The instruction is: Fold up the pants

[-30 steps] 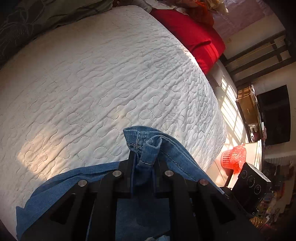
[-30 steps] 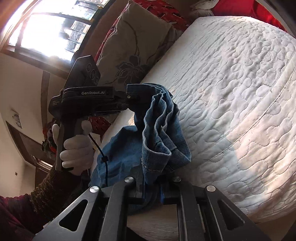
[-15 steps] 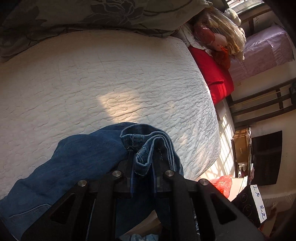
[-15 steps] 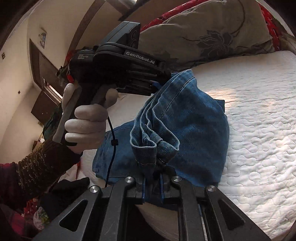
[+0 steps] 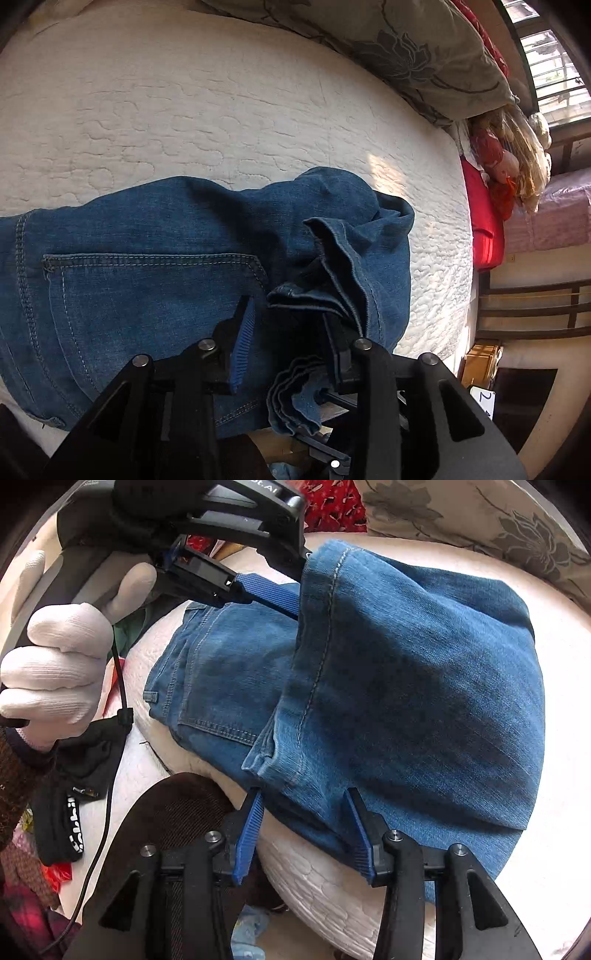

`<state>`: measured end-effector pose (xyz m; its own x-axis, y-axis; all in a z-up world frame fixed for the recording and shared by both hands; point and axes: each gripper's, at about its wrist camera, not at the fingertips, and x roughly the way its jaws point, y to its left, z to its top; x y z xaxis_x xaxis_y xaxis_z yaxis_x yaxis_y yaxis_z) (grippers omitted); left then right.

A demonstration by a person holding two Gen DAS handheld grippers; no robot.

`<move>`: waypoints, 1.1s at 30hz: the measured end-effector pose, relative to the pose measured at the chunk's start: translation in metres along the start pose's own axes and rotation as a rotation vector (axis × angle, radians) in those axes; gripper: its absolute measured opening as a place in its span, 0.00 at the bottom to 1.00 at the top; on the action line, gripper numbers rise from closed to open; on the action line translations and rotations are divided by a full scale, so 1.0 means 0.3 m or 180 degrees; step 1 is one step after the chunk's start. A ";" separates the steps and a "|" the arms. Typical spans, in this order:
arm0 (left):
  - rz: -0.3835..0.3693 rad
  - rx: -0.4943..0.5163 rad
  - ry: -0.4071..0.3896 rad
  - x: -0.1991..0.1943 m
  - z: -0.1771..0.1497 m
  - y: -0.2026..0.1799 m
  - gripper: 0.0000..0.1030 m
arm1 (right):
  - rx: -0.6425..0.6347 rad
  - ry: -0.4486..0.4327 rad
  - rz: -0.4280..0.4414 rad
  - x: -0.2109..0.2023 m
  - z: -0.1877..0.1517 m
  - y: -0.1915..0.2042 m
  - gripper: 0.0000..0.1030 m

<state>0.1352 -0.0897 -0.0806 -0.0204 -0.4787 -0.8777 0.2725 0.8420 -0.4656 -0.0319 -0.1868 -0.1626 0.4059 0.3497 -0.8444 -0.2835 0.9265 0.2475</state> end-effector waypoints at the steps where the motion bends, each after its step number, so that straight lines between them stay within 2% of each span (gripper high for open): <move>1: 0.0019 -0.0031 -0.0077 -0.022 -0.013 0.011 0.32 | -0.0034 -0.0014 0.0034 -0.026 -0.010 0.005 0.46; 6: -0.0055 -0.0350 -0.0296 -0.107 -0.115 0.093 0.35 | 0.0146 -0.0339 0.0124 -0.201 -0.002 -0.046 0.46; 7: -0.0036 -0.0388 -0.0349 -0.113 -0.157 0.098 0.42 | 0.0197 -0.0426 0.0110 -0.236 0.010 -0.075 0.46; 8: -0.0041 -0.0419 -0.0384 -0.109 -0.204 0.099 0.55 | 0.0243 -0.0514 0.0096 -0.281 0.027 -0.116 0.46; 9: -0.0054 -0.0435 -0.0385 -0.092 -0.249 0.095 0.61 | 0.0289 -0.0584 0.0085 -0.309 0.054 -0.148 0.47; 10: -0.0053 -0.0449 -0.0364 -0.066 -0.290 0.091 0.65 | 0.0330 -0.0632 0.0097 -0.324 0.089 -0.179 0.49; 13: -0.0001 -0.0442 -0.0203 0.030 -0.360 0.066 0.65 | 0.0345 -0.0635 0.0089 -0.316 0.219 -0.240 0.52; 15: 0.0065 -0.0456 -0.0151 0.081 -0.369 0.042 0.65 | 0.0212 -0.0508 0.0035 -0.271 0.318 -0.237 0.52; 17: 0.0024 -0.0507 -0.0137 0.109 -0.367 0.023 0.65 | -0.0020 -0.0359 -0.0055 -0.213 0.399 -0.214 0.52; 19: 0.0017 -0.0535 -0.0159 0.122 -0.362 0.011 0.65 | -0.0262 -0.0251 -0.0201 -0.155 0.447 -0.192 0.52; 21: 0.0071 -0.0568 -0.0189 0.141 -0.350 0.002 0.65 | -0.0488 -0.0057 -0.0210 -0.088 0.481 -0.172 0.52; 24: 0.0158 -0.0694 -0.0132 0.181 -0.343 0.007 0.65 | -0.0926 0.0247 -0.0240 0.000 0.490 -0.125 0.52; 26: 0.0082 -0.0806 -0.0075 0.194 -0.355 0.012 0.65 | -0.1246 0.0458 -0.0056 0.016 0.461 -0.080 0.50; 28: 0.0071 -0.0807 -0.0083 0.197 -0.361 0.008 0.65 | -0.1611 0.0536 -0.0046 0.021 0.438 -0.043 0.50; 30: 0.0077 -0.0803 -0.0072 0.206 -0.356 0.002 0.65 | -0.1690 0.0595 -0.0104 0.035 0.446 -0.049 0.51; 33: 0.0075 -0.0863 -0.0087 0.213 -0.355 0.002 0.65 | -0.1698 0.0743 -0.0221 0.076 0.465 -0.063 0.62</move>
<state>0.0317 -0.0933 -0.1490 0.0100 -0.4615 -0.8871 0.0051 0.8871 -0.4615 0.1040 -0.1770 -0.1202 0.2541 0.1949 -0.9473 -0.6859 0.7269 -0.0344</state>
